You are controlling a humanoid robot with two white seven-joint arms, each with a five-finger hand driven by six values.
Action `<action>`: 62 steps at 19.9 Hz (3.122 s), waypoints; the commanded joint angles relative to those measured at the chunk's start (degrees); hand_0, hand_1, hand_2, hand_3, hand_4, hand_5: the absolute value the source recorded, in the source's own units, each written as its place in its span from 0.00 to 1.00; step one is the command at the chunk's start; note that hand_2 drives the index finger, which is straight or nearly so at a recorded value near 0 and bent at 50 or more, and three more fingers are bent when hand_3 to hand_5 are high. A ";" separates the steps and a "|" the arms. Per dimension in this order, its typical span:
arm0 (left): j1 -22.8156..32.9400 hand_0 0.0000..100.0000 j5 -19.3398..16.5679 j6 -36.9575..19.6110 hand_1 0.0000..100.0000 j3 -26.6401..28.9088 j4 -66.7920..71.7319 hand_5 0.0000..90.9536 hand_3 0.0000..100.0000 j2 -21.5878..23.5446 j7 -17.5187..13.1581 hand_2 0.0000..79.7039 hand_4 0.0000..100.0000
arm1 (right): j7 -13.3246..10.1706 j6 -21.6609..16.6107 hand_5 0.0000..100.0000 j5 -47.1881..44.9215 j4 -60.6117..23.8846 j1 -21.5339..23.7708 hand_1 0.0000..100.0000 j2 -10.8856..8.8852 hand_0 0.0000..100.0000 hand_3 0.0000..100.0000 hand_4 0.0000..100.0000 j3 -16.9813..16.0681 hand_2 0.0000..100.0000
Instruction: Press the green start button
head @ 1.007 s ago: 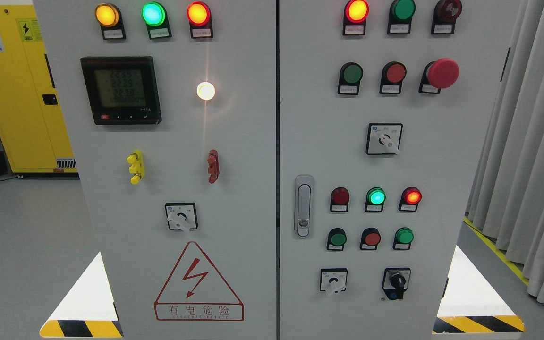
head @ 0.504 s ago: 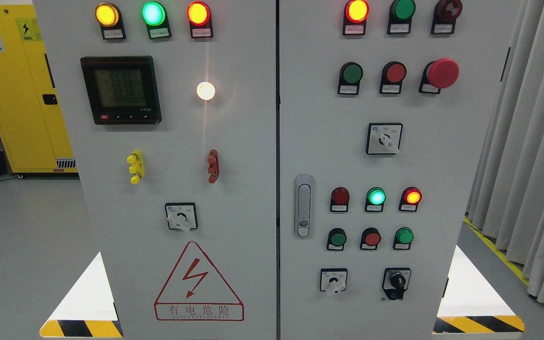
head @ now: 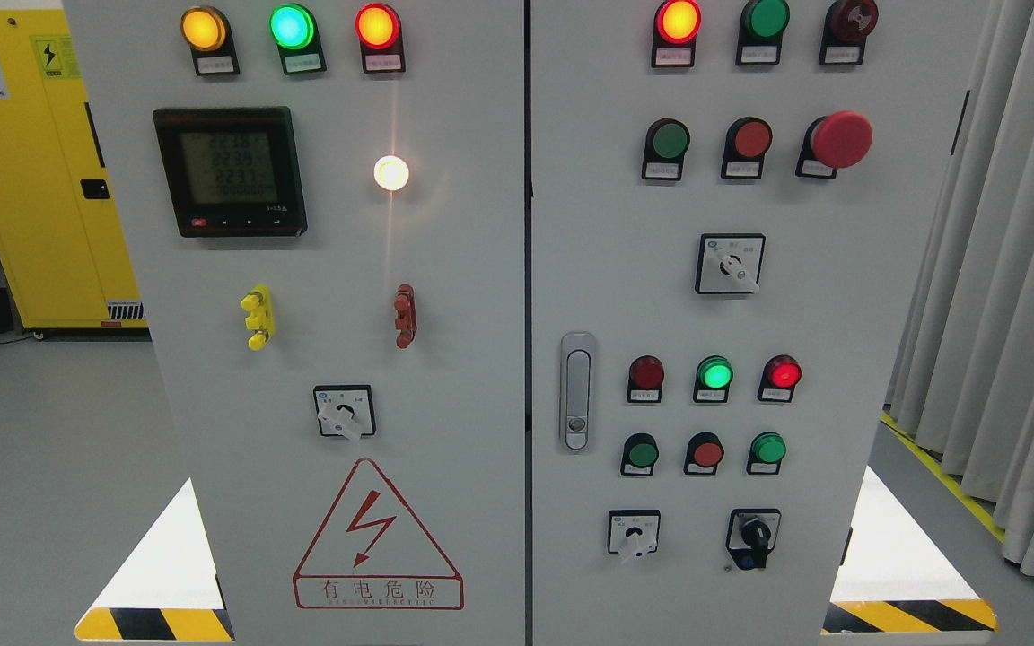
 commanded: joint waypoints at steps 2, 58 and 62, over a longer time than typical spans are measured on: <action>-1.59 0.12 -0.05 -0.27 0.56 -0.01 -0.88 0.00 0.00 -2.37 0.19 0.00 0.00 | -0.32 -6.73 0.32 11.11 -34.98 2.08 0.53 1.63 0.24 0.45 0.46 -6.38 0.00; -1.59 0.12 -0.05 -0.27 0.56 -0.19 -1.49 0.00 0.00 -2.63 0.19 0.00 0.00 | 8.12 -6.57 0.64 15.52 -43.89 -27.36 0.61 4.37 0.26 0.64 0.64 -10.00 0.00; -1.59 0.12 -0.05 -0.27 0.56 -0.19 -1.49 0.00 0.00 -2.63 0.19 0.00 0.00 | 8.12 -6.21 0.64 15.34 -43.80 -28.15 0.61 4.46 0.26 0.63 0.63 -10.09 0.00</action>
